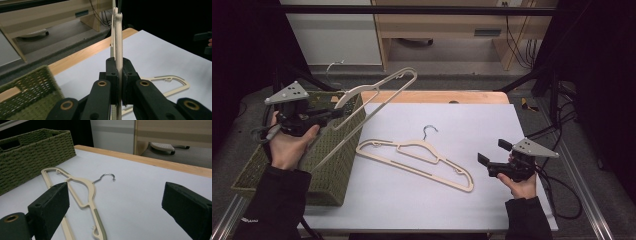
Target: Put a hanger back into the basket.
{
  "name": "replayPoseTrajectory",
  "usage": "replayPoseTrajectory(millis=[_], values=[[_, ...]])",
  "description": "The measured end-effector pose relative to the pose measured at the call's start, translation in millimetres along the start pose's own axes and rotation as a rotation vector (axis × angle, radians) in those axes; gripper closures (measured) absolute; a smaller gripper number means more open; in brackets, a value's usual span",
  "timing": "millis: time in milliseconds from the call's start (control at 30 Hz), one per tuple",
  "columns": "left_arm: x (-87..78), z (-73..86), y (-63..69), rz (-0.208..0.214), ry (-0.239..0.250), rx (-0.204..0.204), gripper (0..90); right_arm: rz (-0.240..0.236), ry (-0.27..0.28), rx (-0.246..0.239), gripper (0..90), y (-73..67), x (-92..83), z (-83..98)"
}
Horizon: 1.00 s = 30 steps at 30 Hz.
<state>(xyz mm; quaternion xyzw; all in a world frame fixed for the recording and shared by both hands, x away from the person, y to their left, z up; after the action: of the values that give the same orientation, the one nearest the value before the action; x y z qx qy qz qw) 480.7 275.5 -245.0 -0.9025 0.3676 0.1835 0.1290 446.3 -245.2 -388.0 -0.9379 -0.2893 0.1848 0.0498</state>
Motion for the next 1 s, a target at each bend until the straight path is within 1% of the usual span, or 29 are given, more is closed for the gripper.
replayPoseTrajectory(millis=[167, 200, 233, 267, 400, 433, 467, 567, 600, 633, 767, 933, 1000], values=[[-12.4, 11.2, -23.9, -0.037, -0.013, -0.006, 86.0, 0.003, -0.007, -0.001, 7.7, 0.2, 1.6, 1.1], [-17.4, 16.1, -32.9, -0.053, -0.015, -0.012, 86.0, 0.004, -0.009, 0.001, 7.6, 0.2, 1.7, 1.2], [-19.9, 18.8, -37.4, -0.059, -0.016, -0.016, 86.0, 0.001, -0.012, -0.001, 7.6, 0.3, 1.6, 1.4], [-19.9, 18.8, -37.4, -0.059, -0.016, -0.016, 85.9, 0.001, -0.012, -0.001, 7.6, 0.3, 1.6, 1.4], [-28.0, 29.3, -53.4, -0.076, -0.017, -0.021, 85.9, 0.002, -0.014, 0.000, 7.3, -0.1, 3.0, 1.9], [-31.1, 36.2, -61.9, -0.085, -0.027, -0.022, 86.0, 0.002, -0.019, -0.001, 7.1, -0.4, 3.6, 2.2], [-31.1, 36.2, -61.9, -0.085, -0.027, -0.022, 86.0, 0.002, -0.019, -0.001, 7.1, -0.4, 3.6, 2.2], [-35.4, 45.7, -71.2, -0.100, -0.049, -0.021, 86.0, 0.001, -0.020, 0.000, 7.1, -0.6, 4.0, 2.4], [-37.9, 52.1, -76.7, -0.106, -0.053, -0.029, 86.0, 0.002, -0.020, 0.000, 7.1, -0.6, 4.0, 2.4], [-37.9, 52.1, -76.7, -0.106, -0.053, -0.029, 86.0, 0.001, -0.019, -0.001, 7.1, -0.6, 4.2, 2.4], [-41.7, 63.9, -89.6, -0.123, -0.065, -0.046, 86.0, 0.000, -0.019, -0.002, 7.1, -0.9, 5.1, 2.7], [-41.1, 76.9, -105.0, -0.140, -0.102, -0.050, 86.0, -0.004, -0.024, -0.004, 7.1, -1.2, 5.9, 3.3], [-40.5, 82.1, -109.5, -0.146, -0.111, -0.059, 86.0, 0.001, -0.024, -0.004, 7.1, -1.3, 6.6, 3.4]])
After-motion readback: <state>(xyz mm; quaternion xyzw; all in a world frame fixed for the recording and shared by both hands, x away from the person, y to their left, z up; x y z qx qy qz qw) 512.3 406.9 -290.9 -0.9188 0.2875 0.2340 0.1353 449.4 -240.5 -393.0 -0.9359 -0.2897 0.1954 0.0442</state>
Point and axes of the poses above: each handheld gripper's, and its own axes: x roughly forward along the jaws, z roughly out of its underside, y roughly to its right, the point moved 1 cm from there along x, roughly forward along the jaws, and after that the axes turned 6 degrees about x, right-handed, at the moved point
